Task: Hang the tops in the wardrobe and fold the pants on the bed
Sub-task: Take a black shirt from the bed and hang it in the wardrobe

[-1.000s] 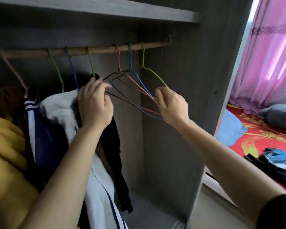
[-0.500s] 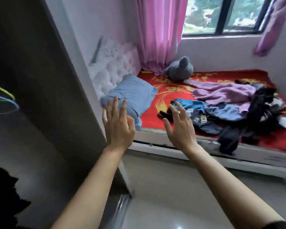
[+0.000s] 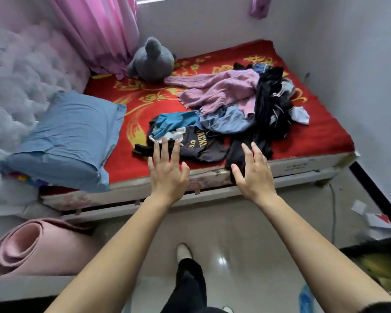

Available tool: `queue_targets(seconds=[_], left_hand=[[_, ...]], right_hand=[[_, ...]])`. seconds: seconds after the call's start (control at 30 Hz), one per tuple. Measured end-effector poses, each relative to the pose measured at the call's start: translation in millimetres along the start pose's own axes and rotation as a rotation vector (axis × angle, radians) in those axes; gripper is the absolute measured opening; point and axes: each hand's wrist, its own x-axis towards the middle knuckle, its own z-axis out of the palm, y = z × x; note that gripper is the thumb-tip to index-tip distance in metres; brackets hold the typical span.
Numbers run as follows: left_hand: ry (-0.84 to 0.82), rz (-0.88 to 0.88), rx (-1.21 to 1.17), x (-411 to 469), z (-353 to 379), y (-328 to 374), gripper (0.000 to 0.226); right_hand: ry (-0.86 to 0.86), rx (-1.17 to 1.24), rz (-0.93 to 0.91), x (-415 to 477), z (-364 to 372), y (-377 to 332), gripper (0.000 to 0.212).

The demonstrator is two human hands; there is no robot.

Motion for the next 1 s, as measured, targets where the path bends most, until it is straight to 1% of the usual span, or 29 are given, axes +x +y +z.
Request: queue_targets(seconds=[0.17, 0.3, 0.4, 0.47, 0.6, 0.73, 0.83, 0.9, 1.0], left_hand=[[-0.094, -0.006, -0.024, 92.8, 72.9, 5.1, 0.066], [-0.168, -0.040, -0.021, 190.1, 126.0, 6.9, 0.067], [-0.206, -0.047, -0.036, 266.4, 148.8, 13.7, 0.066], [-0.219, -0.015, -0.021, 317.9, 156.4, 25.0, 0.065], [-0.253, 0.043, -0.036, 398.9, 172.0, 62.6, 0.064], [-0.292, 0.118, -0.011, 446.6, 201.5, 103.8, 0.065], [-0.342, 0.119, 0.032, 468.8, 229.2, 126.4, 0.066], [-0.381, 0.086, 0.077, 477.1, 244.5, 136.3, 0.066], [-0.451, -0.036, 0.147, 478.0, 258.3, 138.1, 0.067]], right_hand=[[-0.108, -0.044, 0.071, 82.8, 27.9, 38.6, 0.069], [-0.187, -0.114, 0.120, 176.0, 45.5, 65.6, 0.067], [-0.234, -0.154, 0.178, 246.6, 45.8, 81.5, 0.065], [-0.244, -0.163, 0.197, 290.3, 41.7, 92.2, 0.063], [-0.209, -0.089, 0.312, 349.4, 31.7, 116.0, 0.061], [-0.224, -0.078, 0.360, 385.4, 23.3, 154.3, 0.062], [-0.249, -0.064, 0.398, 412.9, 22.0, 196.0, 0.062], [-0.309, -0.062, 0.400, 432.8, 26.1, 223.5, 0.063], [-0.451, -0.050, 0.369, 468.8, 40.6, 249.4, 0.065]])
